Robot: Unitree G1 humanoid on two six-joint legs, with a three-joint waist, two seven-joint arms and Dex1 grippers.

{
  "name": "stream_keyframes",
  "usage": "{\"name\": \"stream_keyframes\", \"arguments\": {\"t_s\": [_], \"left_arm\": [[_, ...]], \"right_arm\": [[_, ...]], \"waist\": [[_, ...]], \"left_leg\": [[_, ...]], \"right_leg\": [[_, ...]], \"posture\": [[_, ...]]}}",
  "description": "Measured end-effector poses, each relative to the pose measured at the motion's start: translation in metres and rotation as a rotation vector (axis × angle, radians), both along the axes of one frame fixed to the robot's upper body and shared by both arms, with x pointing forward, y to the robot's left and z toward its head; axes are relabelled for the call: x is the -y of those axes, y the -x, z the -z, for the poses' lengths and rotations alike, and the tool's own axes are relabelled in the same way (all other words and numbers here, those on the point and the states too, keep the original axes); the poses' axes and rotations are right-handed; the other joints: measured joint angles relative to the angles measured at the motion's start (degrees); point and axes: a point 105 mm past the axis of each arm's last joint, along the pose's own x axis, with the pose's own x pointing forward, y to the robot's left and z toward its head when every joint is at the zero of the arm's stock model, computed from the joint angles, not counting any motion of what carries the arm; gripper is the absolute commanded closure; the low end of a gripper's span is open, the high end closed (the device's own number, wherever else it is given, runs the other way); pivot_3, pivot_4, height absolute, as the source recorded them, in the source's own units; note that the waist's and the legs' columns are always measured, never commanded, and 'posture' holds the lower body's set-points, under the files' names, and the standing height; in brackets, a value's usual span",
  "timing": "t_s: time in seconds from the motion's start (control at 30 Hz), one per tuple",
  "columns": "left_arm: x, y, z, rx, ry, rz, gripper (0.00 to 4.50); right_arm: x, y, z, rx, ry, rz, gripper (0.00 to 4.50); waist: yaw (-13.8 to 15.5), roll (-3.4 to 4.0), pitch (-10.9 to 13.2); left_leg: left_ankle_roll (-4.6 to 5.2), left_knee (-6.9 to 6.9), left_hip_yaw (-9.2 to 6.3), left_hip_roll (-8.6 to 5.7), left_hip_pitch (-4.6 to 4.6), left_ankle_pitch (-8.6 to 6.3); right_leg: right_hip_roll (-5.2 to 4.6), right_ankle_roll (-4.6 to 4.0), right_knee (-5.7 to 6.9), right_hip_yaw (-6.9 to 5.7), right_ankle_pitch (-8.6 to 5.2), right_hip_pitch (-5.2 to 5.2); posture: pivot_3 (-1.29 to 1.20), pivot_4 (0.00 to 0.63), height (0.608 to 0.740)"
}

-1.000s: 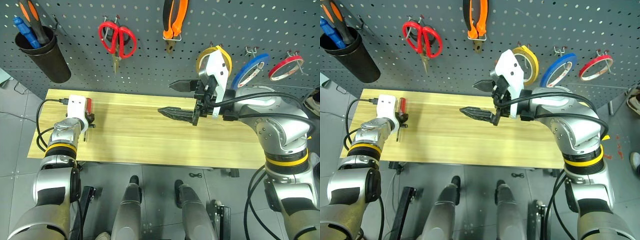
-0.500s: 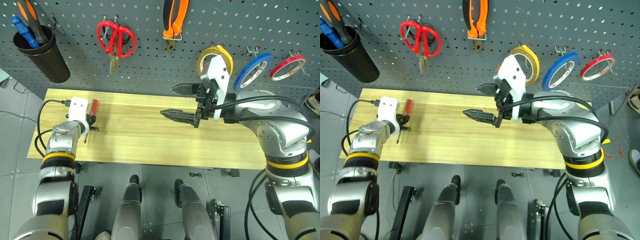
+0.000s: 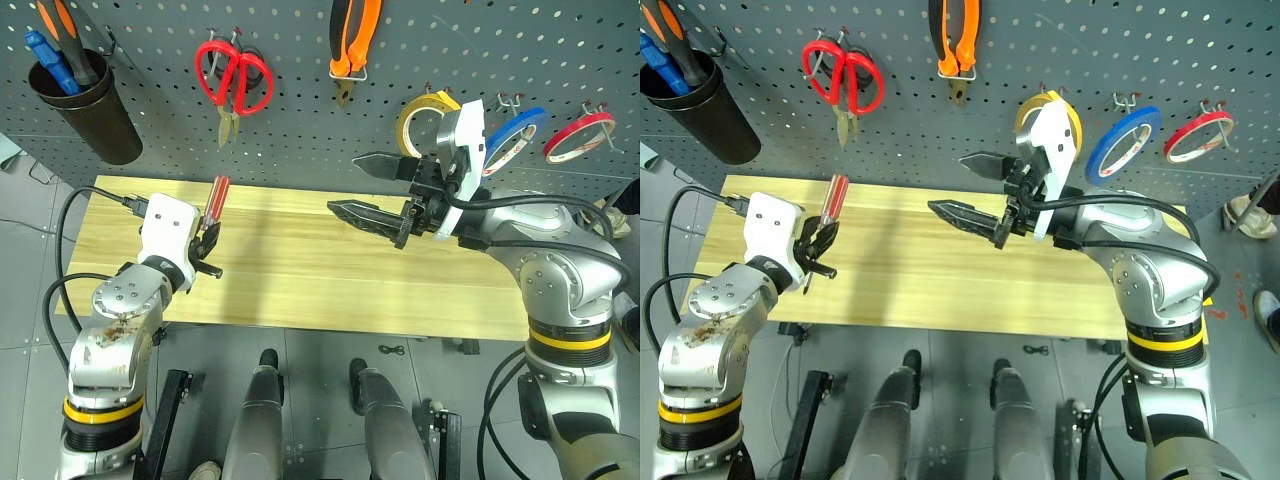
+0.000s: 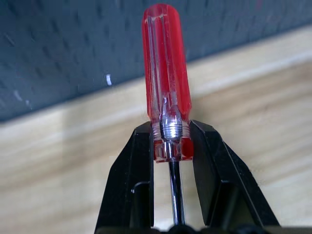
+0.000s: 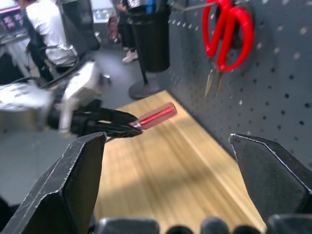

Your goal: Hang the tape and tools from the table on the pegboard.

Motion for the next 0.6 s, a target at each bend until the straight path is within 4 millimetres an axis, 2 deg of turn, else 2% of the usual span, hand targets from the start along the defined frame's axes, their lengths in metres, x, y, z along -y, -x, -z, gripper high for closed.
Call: {"name": "stream_keyframes", "arguments": {"t_s": [0.13,0.2,0.3,0.4,0.5,0.6], "left_arm": [[-0.004,0.013,-0.034,0.187,-0.034,-0.093,3.88],[-0.001,0.018,-0.065,0.331,-0.042,-0.124,3.88],[0.000,0.023,-0.102,0.493,-0.068,-0.167,3.88],[-0.009,0.024,-0.148,0.664,-0.111,-0.254,3.88],[-0.019,0.021,-0.169,0.738,-0.121,-0.308,3.88],[-0.030,0.002,-0.184,0.756,-0.109,-0.333,3.88]], "right_arm": [[-0.002,-0.001,-0.022,0.072,-0.066,0.004,0.00],[-0.005,-0.002,-0.035,0.107,-0.093,-0.011,0.00],[-0.007,-0.005,-0.044,0.125,-0.123,-0.022,0.00],[-0.012,-0.005,-0.055,0.145,-0.161,-0.046,0.00],[-0.016,-0.004,-0.065,0.171,-0.189,-0.067,0.00],[-0.023,-0.007,-0.080,0.195,-0.232,-0.088,0.00]], "waist": [[0.37,-0.01,-0.03],[0.86,-0.04,-0.07],[1.59,-0.22,-0.50],[2.00,-0.40,-0.74],[2.15,-0.52,-1.18],[2.36,-0.52,-1.24]], "left_leg": [[-0.17,-0.04,-0.01,0.00,0.02,0.12],[-0.23,-0.04,-0.01,0.00,0.01,0.24],[-0.25,-0.05,0.00,0.00,0.01,0.26],[-0.30,-0.08,-0.01,-0.01,0.00,0.29],[-0.30,-0.22,0.00,0.00,0.00,0.29],[-0.35,-0.23,-0.01,0.00,-0.01,0.33]], "right_leg": [[0.01,0.05,0.01,-0.03,0.00,-0.02],[0.01,0.18,-0.03,-0.04,0.03,-0.01],[0.01,0.18,-0.09,-0.05,0.05,0.02],[0.01,0.09,-0.09,-0.09,0.11,0.01],[-0.01,-0.22,-0.25,-0.09,0.30,0.03],[0.00,-0.28,-0.23,-0.15,0.35,0.01]], "posture": [[0.22,0.367,0.740],[0.23,0.354,0.740],[0.24,0.327,0.740],[0.24,0.324,0.740],[0.24,0.319,0.740],[0.24,0.305,0.740]]}}
